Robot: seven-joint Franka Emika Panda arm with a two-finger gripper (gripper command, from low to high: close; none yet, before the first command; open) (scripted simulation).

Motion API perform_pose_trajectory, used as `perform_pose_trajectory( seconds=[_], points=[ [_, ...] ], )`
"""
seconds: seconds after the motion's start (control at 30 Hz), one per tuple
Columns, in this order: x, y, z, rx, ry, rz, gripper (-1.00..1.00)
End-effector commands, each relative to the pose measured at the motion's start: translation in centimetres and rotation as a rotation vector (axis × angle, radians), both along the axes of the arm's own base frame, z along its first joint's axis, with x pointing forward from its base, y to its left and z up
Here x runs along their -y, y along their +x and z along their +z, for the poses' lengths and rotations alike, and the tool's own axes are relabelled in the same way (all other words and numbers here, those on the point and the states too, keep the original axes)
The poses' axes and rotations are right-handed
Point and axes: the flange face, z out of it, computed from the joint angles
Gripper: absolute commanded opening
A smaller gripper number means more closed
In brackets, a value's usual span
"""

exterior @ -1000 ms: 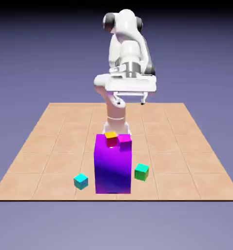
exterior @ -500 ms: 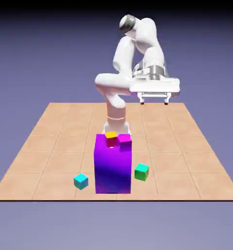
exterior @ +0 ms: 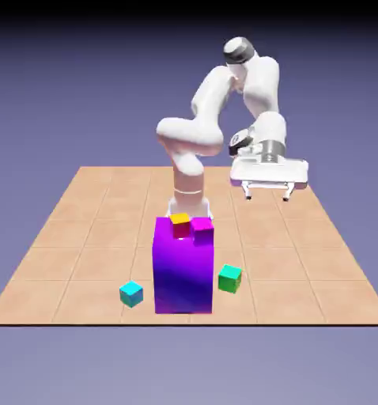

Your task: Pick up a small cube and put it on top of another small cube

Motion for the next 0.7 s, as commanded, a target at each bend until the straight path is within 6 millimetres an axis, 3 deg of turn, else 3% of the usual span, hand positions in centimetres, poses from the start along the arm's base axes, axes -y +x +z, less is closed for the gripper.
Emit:
perform_pose_trajectory(
  seconds=[0.0,0.3,0.63,0.67],
  points=[
    [-0.1,-0.1,-0.9,-0.001,0.0,-0.008,0.0],
    [0.8,-1.6,-9.8,-0.032,-0.004,-0.09,0.0],
    [4.8,-4.8,-19.9,-0.099,-0.005,-0.213,0.0],
    [4.8,-4.8,-19.9,-0.099,-0.005,-0.214,0.0]
  ],
)
